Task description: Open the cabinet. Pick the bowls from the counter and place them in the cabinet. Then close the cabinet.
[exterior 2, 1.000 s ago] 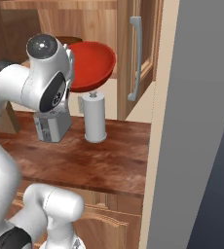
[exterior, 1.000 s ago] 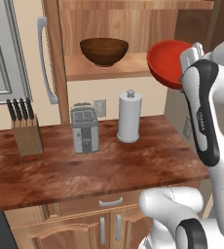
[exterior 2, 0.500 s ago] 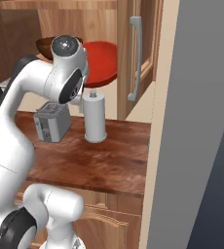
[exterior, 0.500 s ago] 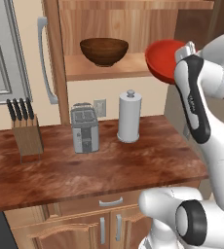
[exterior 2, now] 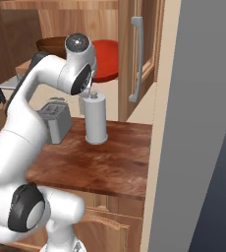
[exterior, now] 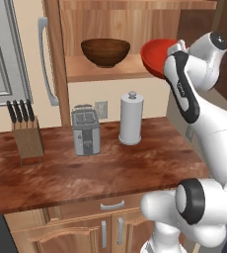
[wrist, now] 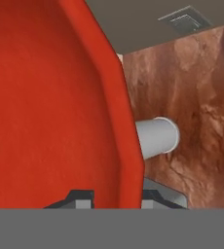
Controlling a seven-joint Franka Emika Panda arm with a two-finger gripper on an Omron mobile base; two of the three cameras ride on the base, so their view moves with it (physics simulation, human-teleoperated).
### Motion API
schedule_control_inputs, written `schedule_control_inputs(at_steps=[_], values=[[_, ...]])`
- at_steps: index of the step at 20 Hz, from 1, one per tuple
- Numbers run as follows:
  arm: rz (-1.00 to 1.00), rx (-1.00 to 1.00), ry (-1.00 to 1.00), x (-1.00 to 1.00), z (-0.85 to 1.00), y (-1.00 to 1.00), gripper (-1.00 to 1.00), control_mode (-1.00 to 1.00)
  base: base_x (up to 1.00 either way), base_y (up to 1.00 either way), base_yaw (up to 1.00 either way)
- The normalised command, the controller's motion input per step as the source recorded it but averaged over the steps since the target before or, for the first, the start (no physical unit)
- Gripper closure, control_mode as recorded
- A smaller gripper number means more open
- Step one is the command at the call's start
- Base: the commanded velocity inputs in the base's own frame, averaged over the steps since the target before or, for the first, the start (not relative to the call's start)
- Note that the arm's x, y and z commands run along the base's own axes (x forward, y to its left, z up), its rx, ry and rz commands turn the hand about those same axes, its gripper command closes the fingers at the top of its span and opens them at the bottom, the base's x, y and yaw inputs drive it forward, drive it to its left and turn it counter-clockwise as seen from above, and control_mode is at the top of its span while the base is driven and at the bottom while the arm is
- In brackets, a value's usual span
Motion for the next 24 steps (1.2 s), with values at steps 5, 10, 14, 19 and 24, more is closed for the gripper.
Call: schedule_control_inputs(at_steps=[5, 10, 14, 19, 24], values=[[0.0, 0.0, 0.0, 0.53, 0.0, -0.09, 1.0, -1.0, 0.0, 0.0, 0.0], [0.0, 0.0, 0.0, 0.58, 0.0, -0.02, 1.0, -1.0, 0.0, 0.0, 0.0], [0.0, 0.0, -0.05, 0.41, 0.0, 0.0, 1.0, -1.0, 0.0, 0.0, 0.0], [0.0, 0.0, -0.06, 0.42, -0.02, 0.0, 1.0, -1.0, 0.0, 0.0, 0.0], [0.0, 0.01, -0.02, 0.41, -0.13, -0.01, 1.0, -1.0, 0.0, 0.0, 0.0]])
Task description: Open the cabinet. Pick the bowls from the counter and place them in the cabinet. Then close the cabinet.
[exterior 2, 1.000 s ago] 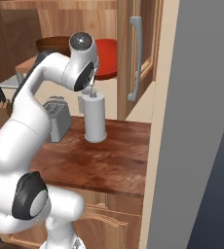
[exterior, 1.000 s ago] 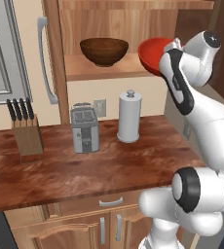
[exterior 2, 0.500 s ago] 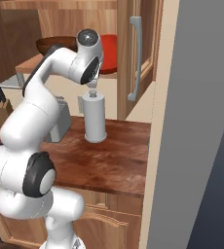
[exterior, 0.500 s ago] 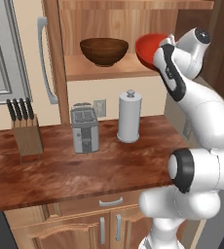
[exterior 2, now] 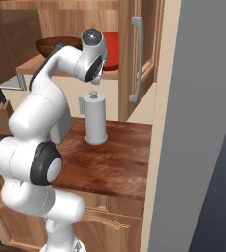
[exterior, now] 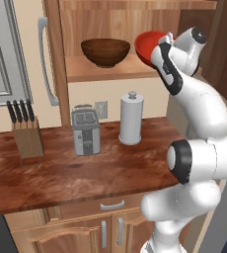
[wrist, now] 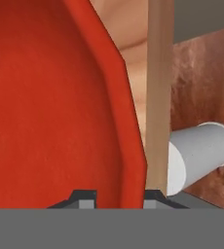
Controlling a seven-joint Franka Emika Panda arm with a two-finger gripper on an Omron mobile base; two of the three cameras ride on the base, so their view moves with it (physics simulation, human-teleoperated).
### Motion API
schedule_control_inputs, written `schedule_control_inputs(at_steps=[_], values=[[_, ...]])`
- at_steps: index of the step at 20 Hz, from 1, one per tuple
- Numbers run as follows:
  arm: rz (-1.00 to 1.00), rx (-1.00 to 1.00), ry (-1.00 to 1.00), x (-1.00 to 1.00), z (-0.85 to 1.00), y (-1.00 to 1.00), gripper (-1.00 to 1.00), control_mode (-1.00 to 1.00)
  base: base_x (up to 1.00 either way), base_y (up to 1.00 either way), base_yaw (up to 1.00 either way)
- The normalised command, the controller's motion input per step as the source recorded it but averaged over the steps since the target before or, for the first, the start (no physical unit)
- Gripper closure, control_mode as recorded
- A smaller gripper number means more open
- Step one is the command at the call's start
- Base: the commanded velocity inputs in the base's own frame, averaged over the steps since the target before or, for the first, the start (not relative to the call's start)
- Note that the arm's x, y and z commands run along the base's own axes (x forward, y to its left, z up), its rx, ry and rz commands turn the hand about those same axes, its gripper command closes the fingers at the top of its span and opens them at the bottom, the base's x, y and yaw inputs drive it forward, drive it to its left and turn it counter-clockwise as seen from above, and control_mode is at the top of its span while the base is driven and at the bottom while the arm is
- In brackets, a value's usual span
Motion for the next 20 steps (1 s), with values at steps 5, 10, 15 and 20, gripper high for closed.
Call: schedule_control_inputs(at_steps=[5, 10, 15, 20], values=[[0.0, 0.0, 0.01, 0.3, -0.18, -0.11, 1.0, -1.0, 0.0, 0.0, 0.0], [0.0, 0.0, 0.05, -0.09, -0.16, -0.18, 1.0, -1.0, 0.0, 0.0, 0.0], [0.0, 0.0, 0.1, -0.34, -0.31, -0.12, 1.0, -1.0, 0.0, 0.0, 0.0], [0.0, 0.0, 0.05, -0.24, -0.25, 0.0, -1.0, -1.0, 0.0, 0.0, 0.0]])
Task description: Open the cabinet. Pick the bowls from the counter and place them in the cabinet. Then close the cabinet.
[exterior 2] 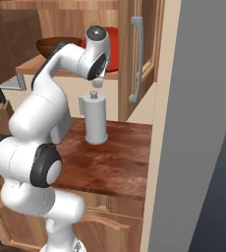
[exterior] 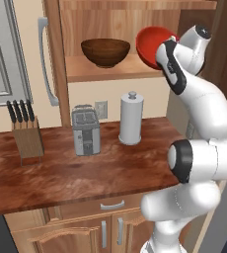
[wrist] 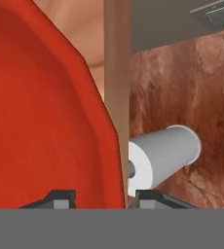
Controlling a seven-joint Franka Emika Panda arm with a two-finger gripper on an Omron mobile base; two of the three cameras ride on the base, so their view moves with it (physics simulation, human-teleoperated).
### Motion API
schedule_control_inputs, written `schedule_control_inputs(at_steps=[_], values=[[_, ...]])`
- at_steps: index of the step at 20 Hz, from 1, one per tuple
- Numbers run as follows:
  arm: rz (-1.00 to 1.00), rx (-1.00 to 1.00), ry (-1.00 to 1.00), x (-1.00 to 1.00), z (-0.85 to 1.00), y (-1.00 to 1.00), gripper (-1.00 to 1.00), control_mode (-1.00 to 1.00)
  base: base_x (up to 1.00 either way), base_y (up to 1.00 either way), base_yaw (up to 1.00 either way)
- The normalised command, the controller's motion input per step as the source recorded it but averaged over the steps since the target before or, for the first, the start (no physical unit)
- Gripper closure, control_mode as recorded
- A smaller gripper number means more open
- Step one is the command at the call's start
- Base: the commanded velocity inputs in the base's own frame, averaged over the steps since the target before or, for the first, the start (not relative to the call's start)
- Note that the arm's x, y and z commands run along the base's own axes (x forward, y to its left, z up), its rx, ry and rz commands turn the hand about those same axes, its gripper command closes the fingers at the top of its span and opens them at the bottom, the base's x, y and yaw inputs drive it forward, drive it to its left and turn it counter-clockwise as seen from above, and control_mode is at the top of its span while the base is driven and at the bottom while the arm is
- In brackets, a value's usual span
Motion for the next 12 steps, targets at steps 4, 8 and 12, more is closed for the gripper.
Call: schedule_control_inputs(at_steps=[4, 8, 12], values=[[0.0, 0.0, -0.05, -0.08, 0.0, 0.0, -1.0, -1.0, 0.0, 0.0, 0.0], [0.0, 0.0, -0.17, -0.15, 0.07, 0.0, -1.0, -1.0, 0.0, 0.0, 0.0], [0.0, 0.0, -0.37, -0.7, 0.24, 0.0, -1.0, -1.0, 0.0, 0.0, 0.0]])
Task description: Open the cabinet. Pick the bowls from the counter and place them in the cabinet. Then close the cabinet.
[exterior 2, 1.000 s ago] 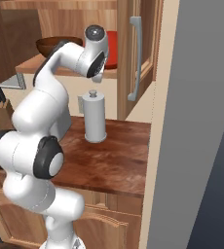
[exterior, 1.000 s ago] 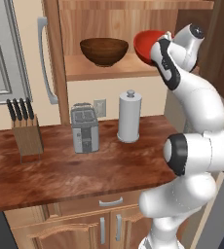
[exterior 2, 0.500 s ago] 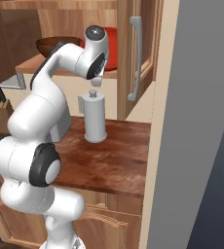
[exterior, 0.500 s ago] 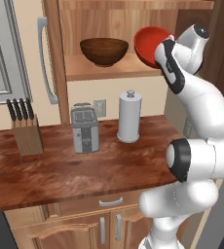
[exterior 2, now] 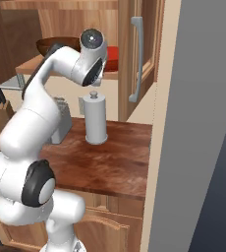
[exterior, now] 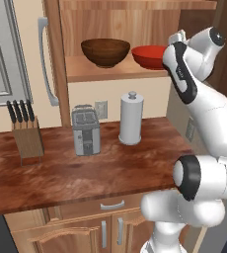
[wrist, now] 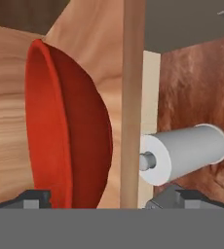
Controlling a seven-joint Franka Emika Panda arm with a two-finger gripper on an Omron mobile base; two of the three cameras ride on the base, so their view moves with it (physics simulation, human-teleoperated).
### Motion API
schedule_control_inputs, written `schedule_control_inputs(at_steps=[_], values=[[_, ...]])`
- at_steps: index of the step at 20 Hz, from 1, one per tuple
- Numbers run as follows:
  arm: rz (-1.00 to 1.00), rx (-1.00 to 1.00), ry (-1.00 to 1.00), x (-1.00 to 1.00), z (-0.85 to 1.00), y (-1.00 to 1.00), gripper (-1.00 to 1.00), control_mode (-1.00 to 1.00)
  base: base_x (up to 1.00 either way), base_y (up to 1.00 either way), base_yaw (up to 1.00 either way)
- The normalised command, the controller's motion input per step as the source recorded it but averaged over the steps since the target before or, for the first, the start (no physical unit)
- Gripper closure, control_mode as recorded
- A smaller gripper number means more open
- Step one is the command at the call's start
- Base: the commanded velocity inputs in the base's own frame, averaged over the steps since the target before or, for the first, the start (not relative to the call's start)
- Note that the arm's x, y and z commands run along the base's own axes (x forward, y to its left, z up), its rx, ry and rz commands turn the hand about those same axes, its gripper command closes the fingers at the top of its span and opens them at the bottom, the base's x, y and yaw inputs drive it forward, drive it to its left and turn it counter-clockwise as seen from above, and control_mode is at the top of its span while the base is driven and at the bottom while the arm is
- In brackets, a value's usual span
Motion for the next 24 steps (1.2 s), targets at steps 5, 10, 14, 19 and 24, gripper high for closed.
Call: schedule_control_inputs(at_steps=[5, 10, 14, 19, 24], values=[[-0.01, 0.0, -0.31, -0.99, 0.26, -0.02, -1.0, -1.0, 0.0, 0.0, 0.0], [0.0, 0.0, -0.16, -1.0, 0.03, 0.08, -1.0, -1.0, 0.0, 0.0, 0.0], [0.0, -0.01, -0.15, -1.0, 0.42, 0.06, -1.0, -1.0, 0.0, 0.0, 0.0], [-0.01, 0.0, -0.06, -1.0, 0.56, 0.0, -1.0, -1.0, 0.0, 0.0, 0.0], [-0.04, -0.01, -0.11, -1.0, 0.25, 0.0, -1.0, -1.0, 0.0, 0.0, 0.0]])
